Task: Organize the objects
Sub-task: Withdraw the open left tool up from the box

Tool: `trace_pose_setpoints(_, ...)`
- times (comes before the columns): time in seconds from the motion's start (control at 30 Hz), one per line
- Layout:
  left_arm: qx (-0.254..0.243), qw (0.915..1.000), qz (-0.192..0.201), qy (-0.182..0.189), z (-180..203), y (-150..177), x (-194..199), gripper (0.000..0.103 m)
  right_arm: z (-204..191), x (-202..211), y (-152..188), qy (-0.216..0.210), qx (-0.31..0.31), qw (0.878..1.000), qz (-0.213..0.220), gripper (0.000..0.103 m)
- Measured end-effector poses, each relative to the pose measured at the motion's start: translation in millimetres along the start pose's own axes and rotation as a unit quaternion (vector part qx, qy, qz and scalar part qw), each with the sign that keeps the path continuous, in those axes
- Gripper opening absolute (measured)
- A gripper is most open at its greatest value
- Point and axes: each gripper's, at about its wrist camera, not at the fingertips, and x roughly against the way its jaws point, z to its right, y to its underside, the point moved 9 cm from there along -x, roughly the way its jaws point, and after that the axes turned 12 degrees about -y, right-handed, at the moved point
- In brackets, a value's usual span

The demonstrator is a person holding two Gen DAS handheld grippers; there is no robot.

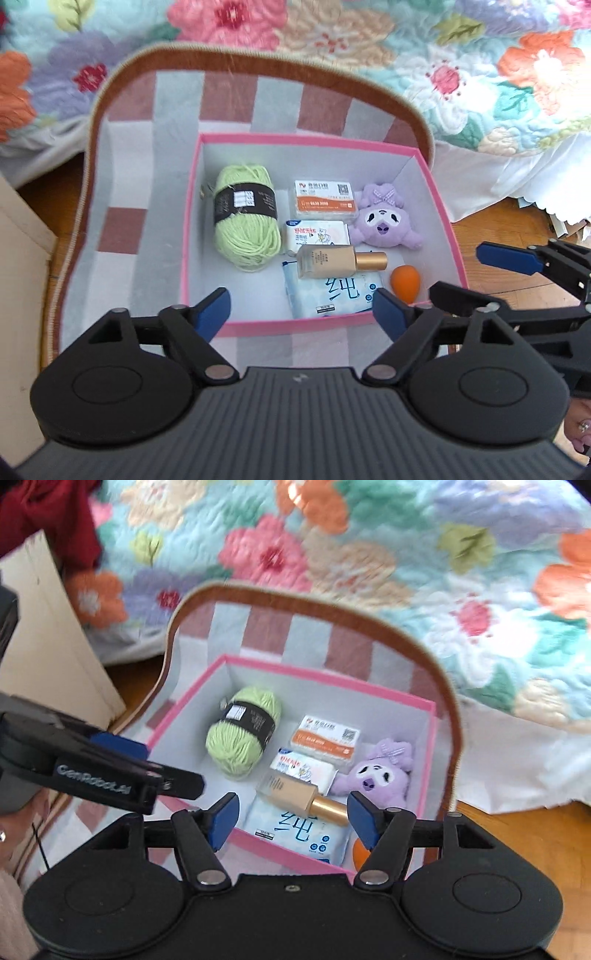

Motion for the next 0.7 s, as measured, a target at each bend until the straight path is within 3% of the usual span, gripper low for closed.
trace_pose_setpoints(0.27, -0.009, 0.9998, 0.016, -0.002, -6, 20, 52, 0.089, -19, 47, 5, 0.007, -0.033, 0.998, 0.044, 0.07)
trace_pose_setpoints(0.57, -0.005, 0.9995, 0.009, -0.029, -6, 48, 80, 0.098, -40, 69, 28, 0.01, -0.069, 0.997, 0.047, 0.071)
trace_pose_setpoints(0.63, -0.005, 0.9993, -0.002, -0.038, -6, 56, 81, 0.098, -44, 72, 33, 0.009, -0.073, 0.996, 0.045, 0.074)
trace_pose_setpoints(0.7, -0.002, 0.9988, -0.015, -0.047, -8, 64, 82, 0.098, -47, 75, 39, 0.013, -0.075, 0.996, 0.039, 0.085)
